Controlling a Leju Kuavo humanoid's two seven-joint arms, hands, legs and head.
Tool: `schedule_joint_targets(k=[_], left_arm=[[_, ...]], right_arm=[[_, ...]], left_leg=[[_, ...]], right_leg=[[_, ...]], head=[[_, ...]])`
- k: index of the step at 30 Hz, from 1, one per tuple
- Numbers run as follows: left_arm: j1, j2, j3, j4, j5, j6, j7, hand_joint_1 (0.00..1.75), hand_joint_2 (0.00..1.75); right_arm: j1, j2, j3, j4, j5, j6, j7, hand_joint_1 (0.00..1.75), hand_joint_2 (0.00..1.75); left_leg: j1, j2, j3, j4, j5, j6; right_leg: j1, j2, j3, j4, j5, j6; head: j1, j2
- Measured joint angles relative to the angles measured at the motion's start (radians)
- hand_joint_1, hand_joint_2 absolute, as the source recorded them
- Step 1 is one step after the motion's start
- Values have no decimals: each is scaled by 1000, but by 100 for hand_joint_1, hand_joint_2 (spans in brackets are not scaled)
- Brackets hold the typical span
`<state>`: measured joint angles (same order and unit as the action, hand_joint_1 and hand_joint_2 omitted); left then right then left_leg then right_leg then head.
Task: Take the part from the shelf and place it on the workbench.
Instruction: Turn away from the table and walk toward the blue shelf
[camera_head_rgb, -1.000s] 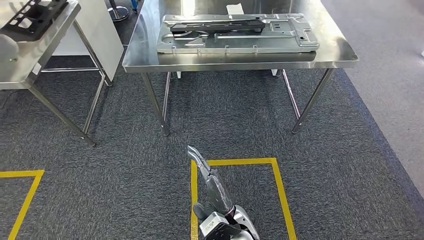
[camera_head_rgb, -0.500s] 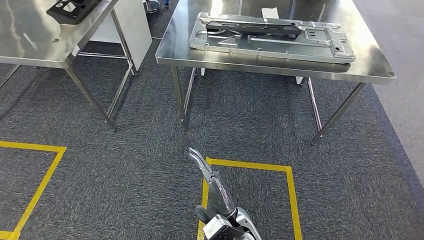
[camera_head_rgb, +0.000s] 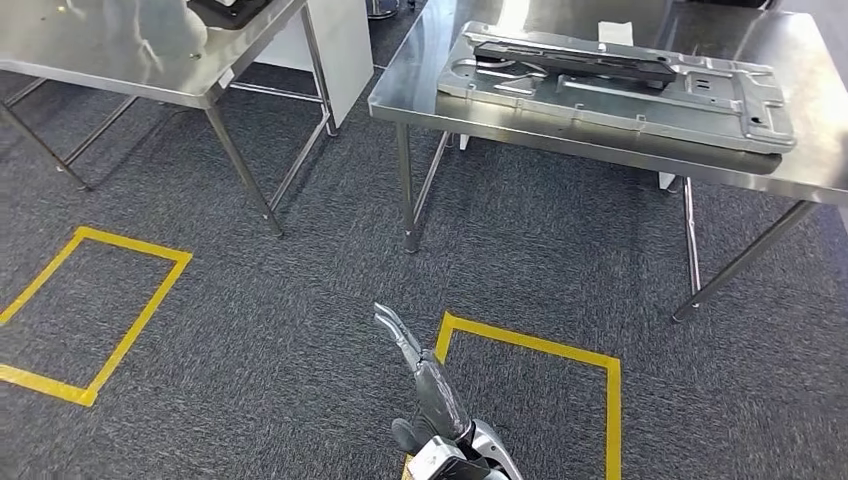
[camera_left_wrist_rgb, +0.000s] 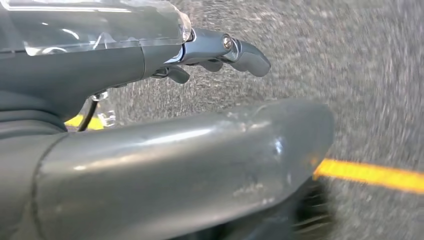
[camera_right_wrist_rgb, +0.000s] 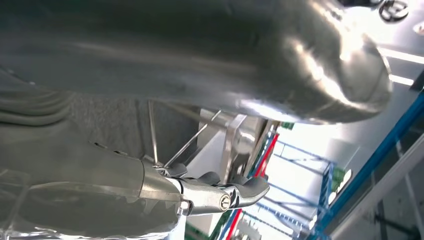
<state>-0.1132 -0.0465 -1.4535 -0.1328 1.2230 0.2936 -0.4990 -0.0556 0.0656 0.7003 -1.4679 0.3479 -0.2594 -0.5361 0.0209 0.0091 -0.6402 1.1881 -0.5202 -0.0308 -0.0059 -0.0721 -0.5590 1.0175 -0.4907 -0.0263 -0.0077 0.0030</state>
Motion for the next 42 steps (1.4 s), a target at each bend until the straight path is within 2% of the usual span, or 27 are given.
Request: schedule_joint_targets(k=[2,3,4,6,8,10,12,13,14,15,17,19,21,22,23,25,27,28,29,31,33,34,36,37,39,40,42], left_arm=[[-8,0,5,0,2,4,-6,0,0],[-11,0,7,0,2,4,-8,0,0],[-13,0,8,0,2,4,-9,0,0],[-11,0,10,0,3,2,-10,0,0],[-11,0,11,0,4,-3,-15,0,0],[-15,0,11,0,2,-8,-23,0,0],[-17,-2,11,0,0,5,-34,0,0],[-16,-3,11,0,-1,19,-37,0,0],[-16,-5,11,0,-2,30,-38,0,0],[-17,-8,11,0,-2,34,-38,0,0],[-20,-12,11,0,-2,25,-37,0,0],[-21,-14,11,0,-2,18,-37,0,0],[-19,-15,11,0,-2,16,-37,0,0],[-18,-15,11,0,-1,14,-38,0,0],[-18,-15,11,0,2,7,-40,0,0],[-21,-15,12,0,12,-20,-55,0,0],[-21,-15,16,0,24,-48,-77,0,0],[-20,-15,18,0,29,-57,-87,0,0],[-19,-15,21,0,32,-64,-93,0,0],[-19,-15,26,0,36,-68,-98,0,0],[-22,-15,30,0,40,-66,-99,0,0],[-22,-15,32,0,43,-63,-98,0,0],[-19,-15,34,0,48,-58,-96,0,0],[-17,-15,35,0,50,-56,-95,0,0],[-17,-14,36,0,52,-54,-92,0,0],[-18,-14,36,0,53,-53,-90,0,0],[-17,-14,36,0,54,-52,-88,0,0]], right_arm=[[0,0,3,0,0,0,0,0,0],[0,0,4,0,0,0,-1,0,0],[0,0,4,0,0,0,-1,0,0],[-1,-1,5,-1,0,1,-1,0,0],[-2,-1,6,-2,0,2,-2,0,0],[-1,-3,6,-2,-1,8,-3,0,0],[1,-6,7,0,-1,12,-3,0,0],[2,-7,7,0,-1,13,-3,0,0],[2,-7,7,0,-1,13,-3,0,0],[2,-8,7,0,-1,13,-3,0,0],[2,-8,8,0,-1,13,-3,0,0],[2,-9,8,0,-1,13,-3,0,0],[1,-8,10,-1,-2,13,-4,0,0],[1,-8,12,-2,-2,14,-4,0,0],[0,-7,13,-3,-2,15,-3,0,0],[0,-6,14,-3,-2,21,-2,0,0],[1,-7,15,-2,-2,29,0,0,0],[1,-7,15,-2,-2,34,1,0,0],[0,-8,16,-1,-2,40,2,0,0],[-2,-8,19,-1,-1,49,5,0,0],[-5,-8,21,-1,0,58,7,0,0],[-7,-8,23,-1,1,61,7,0,0],[-10,-8,27,-1,3,68,8,0,0],[-12,-8,29,-2,3,69,8,0,0],[-16,-9,30,-2,4,71,8,0,0],[-16,-10,31,-2,4,73,8,0,0],[-14,-13,33,0,6,80,8,0,0]], left_leg=[[-10,42,68,-125,39,13],[-15,56,84,-158,46,19],[-19,59,85,-169,45,24],[-15,38,81,-175,53,33],[-9,18,83,-184,63,44],[-7,-4,80,-186,69,52],[-8,-30,75,-185,72,54],[-8,-43,74,-183,73,53],[-8,-57,74,-182,74,52],[-8,-71,75,-180,73,51],[-8,-97,70,-174,73,44],[-6,-119,60,-171,76,30],[-2,-138,52,-174,80,15],[-2,-129,48,-169,76,9],[-4,-108,37,-146,61,5],[-6,-49,-14,-39,3,0],[-3,-23,-71,83,-47,-5],[-2,-19,-80,104,-47,-7],[-1,-14,-68,86,-29,-7],[-2,16,5,-47,32,-4],[-8,48,62,-155,65,6],[-11,54,69,-171,65,11],[-14,36,67,-174,69,23],[-12,27,67,-178,72,30],[-8,7,69,-186,81,43],[-8,-3,66,-187,83,47],[-10,-26,61,-186,86,51]], right_leg=[[6,-21,1,3,-3,5],[9,-30,2,5,-4,9],[11,-39,2,5,-4,14],[9,-49,6,5,-7,24],[5,-7,-6,41,-37,35],[0,49,-58,153,-102,42],[-1,66,-113,266,-141,44],[-2,68,-121,278,-132,45],[-4,70,-109,250,-104,44],[-6,79,-81,189,-64,42],[-12,130,-25,63,-9,37],[-12,163,-7,14,0,31],[-12,144,-5,5,4,23],[-13,131,-2,-1,7,16],[-15,116,1,-8,10,9],[-13,84,4,-13,11,-1],[-9,51,4,-13,9,-4],[-7,37,3,-12,9,-4],[-7,24,4,-11,8,-3],[-6,1,6,-8,3,2],[-1,-16,8,-3,-2,11],[1,-23,9,-2,-3,16],[2,-36,12,-4,-4,27],[0,-29,13,0,-10,33],[-5,13,-7,53,-52,43],[-7,40,-33,111,-86,45],[-7,64,-95,239,-142,46]], head=[[0,0],[1,0],[2,0],[3,0],[6,0],[11,0],[12,0],[12,0],[12,0],[12,0],[11,0],[11,0],[12,0],[11,0],[8,0],[4,0],[2,0],[2,0],[2,0],[2,0],[3,0],[4,0],[6,0],[6,0],[9,0],[11,0],[12,0]])
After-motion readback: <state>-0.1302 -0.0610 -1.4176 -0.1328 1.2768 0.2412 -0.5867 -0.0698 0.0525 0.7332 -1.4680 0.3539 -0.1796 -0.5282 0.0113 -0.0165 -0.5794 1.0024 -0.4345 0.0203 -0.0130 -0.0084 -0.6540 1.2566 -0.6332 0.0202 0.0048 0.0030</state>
